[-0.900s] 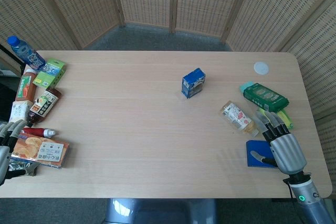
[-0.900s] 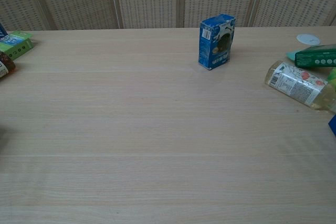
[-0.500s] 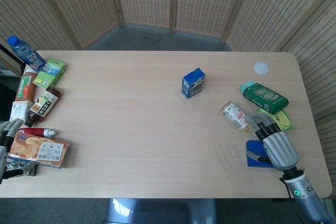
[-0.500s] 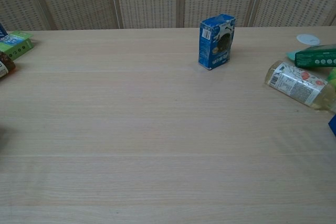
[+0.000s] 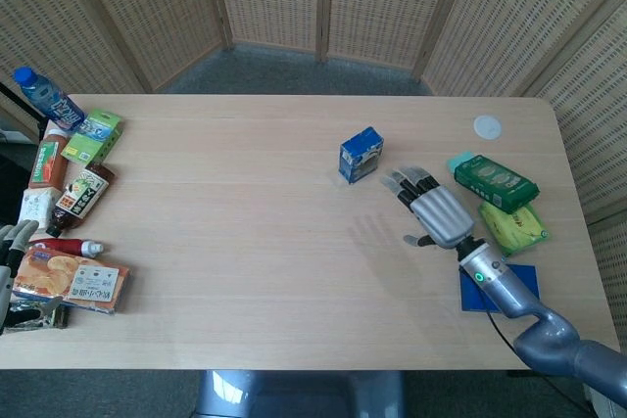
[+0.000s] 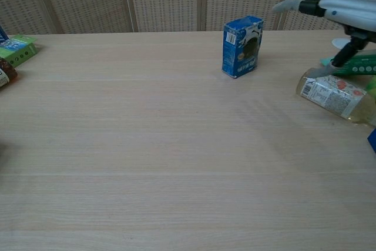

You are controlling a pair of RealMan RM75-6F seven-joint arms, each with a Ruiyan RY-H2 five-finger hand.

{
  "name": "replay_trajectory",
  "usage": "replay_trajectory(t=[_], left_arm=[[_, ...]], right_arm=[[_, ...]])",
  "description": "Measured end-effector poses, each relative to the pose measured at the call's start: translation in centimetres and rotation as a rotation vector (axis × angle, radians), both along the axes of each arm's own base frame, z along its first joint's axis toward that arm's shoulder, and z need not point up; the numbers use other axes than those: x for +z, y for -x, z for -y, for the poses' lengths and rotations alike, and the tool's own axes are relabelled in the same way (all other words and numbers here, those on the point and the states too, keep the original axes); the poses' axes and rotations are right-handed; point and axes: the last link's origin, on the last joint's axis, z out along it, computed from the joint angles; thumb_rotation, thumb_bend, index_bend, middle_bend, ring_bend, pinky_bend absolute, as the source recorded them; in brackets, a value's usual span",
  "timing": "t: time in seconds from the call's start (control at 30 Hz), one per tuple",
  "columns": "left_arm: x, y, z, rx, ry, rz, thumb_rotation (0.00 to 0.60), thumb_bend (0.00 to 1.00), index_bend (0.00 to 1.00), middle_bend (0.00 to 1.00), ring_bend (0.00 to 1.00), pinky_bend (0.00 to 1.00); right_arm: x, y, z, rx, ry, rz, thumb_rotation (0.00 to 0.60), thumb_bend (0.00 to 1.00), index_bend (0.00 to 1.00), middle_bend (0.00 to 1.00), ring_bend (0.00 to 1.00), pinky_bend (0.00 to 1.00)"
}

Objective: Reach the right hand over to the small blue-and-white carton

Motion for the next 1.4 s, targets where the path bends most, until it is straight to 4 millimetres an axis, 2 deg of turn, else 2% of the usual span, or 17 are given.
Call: replay_trajectory(t=[0.13,0.33,0.73,0.93,1.13,1.4], left_arm=[[0.0,0.6,-0.3,0.024,-0.003,-0.009,0.6,0.0,0.0,0.0,0.0,0.0],[0.0,1.0,-0.6,0.044,-0.011,-0.009,0.6,0.0,0.0,0.0,0.0,0.0],[0.1,1.1,-0.6,0.05,-0.013,-0.008,0.6,0.0,0.0,0.0,0.0,0.0],[0.0,1.3,-0.6,0.059,-0.01,-0.019,0.6,0.0,0.0,0.0,0.0,0.0],[-0.5,1.5,-0.7,0.072,-0.002,-0.03,0.6,0.0,0.0,0.0,0.0,0.0],[-0.5,1.6,-0.6,0.08,-0.007,-0.036,0.6,0.0,0.0,0.0,0.0,0.0]], right_arm=[[-1.5,-1.9,2.7,-0.015,0.007,-0.043,0.6,0.0,0.0,0.0,0.0,0.0],[-2.9,-4.1,5.4,-0.037,0.032,-0.103,0.6,0.03,0.0,0.0,0.0,0.0],[-6.0,-7.5,8.8,-0.051,0.091,-0.224,0.6,0.03,0.0,0.0,0.0,0.0],[-5.9,-7.9,10.6,-0.061,0.142,-0.271,0.6,0.03,0.0,0.0,0.0,0.0],[-6.0,-7.3,11.9,-0.082,0.18,-0.328,0.6,0.04,0.0,0.0,0.0,0.0],[-7.9,-6.8,12.1,-0.089,0.176,-0.367,0.6,0.08,0.0,0.0,0.0,0.0]])
